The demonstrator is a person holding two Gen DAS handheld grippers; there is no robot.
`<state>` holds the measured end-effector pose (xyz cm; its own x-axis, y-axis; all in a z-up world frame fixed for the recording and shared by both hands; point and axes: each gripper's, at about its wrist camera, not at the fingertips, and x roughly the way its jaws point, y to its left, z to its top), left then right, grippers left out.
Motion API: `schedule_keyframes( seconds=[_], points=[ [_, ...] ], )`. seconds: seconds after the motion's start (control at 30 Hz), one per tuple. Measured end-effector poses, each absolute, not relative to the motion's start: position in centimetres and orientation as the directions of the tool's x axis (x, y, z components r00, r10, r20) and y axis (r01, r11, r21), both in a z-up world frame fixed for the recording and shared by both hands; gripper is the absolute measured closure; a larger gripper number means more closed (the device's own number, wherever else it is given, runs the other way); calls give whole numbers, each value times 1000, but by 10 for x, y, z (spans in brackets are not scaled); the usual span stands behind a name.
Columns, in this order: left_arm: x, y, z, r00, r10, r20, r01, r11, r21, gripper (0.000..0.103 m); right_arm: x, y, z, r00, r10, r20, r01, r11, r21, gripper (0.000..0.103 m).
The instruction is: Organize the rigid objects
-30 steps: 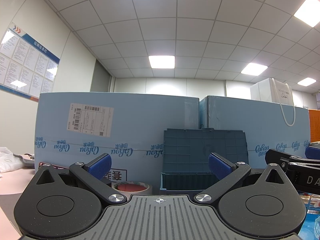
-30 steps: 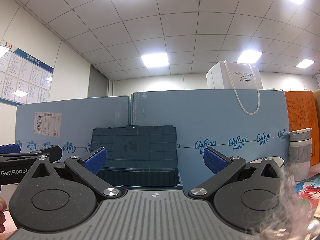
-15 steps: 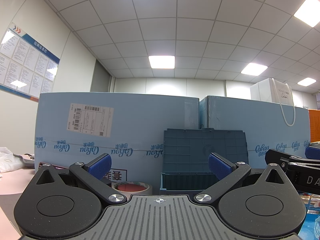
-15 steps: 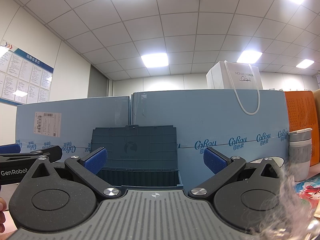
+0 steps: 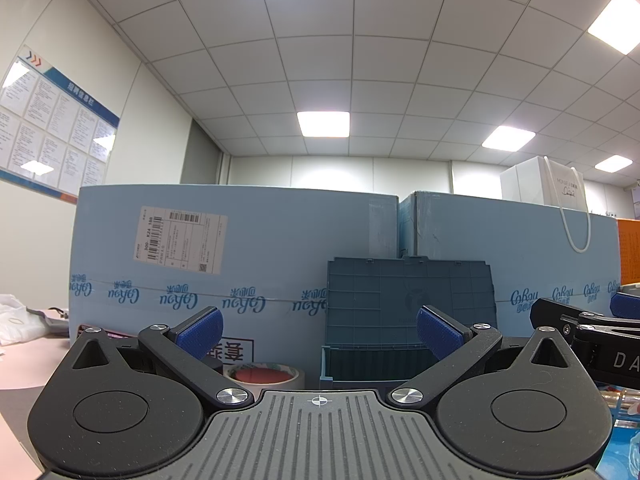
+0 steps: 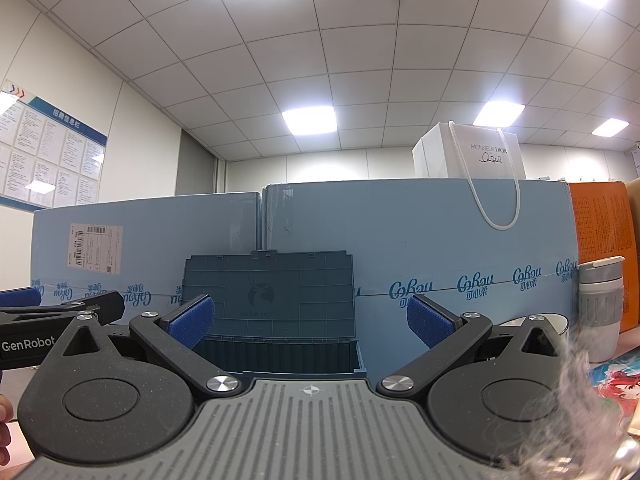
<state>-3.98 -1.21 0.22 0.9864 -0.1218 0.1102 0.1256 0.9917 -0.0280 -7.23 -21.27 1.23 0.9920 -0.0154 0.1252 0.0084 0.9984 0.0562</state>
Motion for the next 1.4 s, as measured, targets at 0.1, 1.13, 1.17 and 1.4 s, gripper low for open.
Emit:
schedule_keyframes(
  seconds=[0.1, 1.13, 1.17, 1.4],
  points=[
    [-40, -12, 2, 986, -122, 110, 126, 992, -28, 0, -72, -213, 12, 992, -15, 125, 8, 998, 55, 0],
    [-40, -11, 3, 987, -119, 110, 123, 992, -31, 0, -72, -213, 12, 992, -16, 125, 9, 998, 55, 0],
    [-39, -12, 3, 987, -119, 110, 123, 992, -31, 0, -72, -212, 12, 992, -16, 125, 9, 998, 55, 0],
    [-41, -12, 3, 985, -123, 117, 128, 991, -31, 0, -72, -213, 12, 992, -15, 123, 8, 998, 55, 0]
  ],
)
